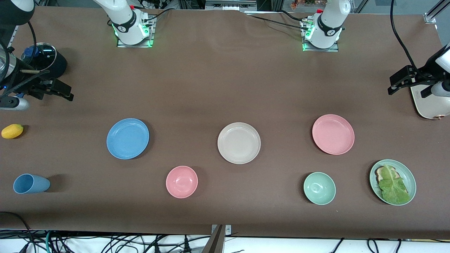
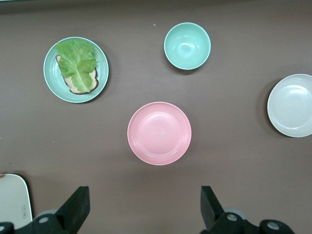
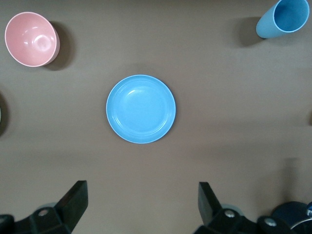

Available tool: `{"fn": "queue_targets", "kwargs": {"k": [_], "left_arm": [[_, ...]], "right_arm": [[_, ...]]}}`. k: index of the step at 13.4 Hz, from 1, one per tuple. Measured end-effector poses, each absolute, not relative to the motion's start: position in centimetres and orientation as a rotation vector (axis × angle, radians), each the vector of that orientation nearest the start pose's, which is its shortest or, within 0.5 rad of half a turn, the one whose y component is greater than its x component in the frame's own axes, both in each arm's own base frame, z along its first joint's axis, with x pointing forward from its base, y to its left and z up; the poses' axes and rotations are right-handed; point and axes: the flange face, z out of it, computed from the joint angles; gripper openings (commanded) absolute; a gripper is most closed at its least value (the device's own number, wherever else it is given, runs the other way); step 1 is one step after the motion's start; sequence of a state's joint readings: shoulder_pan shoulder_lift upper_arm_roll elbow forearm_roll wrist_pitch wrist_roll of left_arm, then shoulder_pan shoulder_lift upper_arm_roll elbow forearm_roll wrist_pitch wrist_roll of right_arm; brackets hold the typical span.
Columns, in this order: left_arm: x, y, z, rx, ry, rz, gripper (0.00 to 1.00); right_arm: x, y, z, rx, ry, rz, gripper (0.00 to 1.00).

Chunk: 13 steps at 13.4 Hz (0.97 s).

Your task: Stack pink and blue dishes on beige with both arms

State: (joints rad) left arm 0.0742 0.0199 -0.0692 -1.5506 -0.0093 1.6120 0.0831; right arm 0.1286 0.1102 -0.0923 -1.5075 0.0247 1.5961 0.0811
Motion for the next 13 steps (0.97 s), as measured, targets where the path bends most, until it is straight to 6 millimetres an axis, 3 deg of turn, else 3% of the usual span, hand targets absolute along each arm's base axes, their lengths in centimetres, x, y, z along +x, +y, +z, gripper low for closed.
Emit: {"fn": "queue_targets", "kwargs": {"k": [13], "left_arm": [[56.51, 0.23, 62.67, -3.147, 0.123, -0.066, 1.0]], "right_arm": [[58.37, 3.21, 59.5, -3.152, 0.027, 0.08, 1.0]]}}
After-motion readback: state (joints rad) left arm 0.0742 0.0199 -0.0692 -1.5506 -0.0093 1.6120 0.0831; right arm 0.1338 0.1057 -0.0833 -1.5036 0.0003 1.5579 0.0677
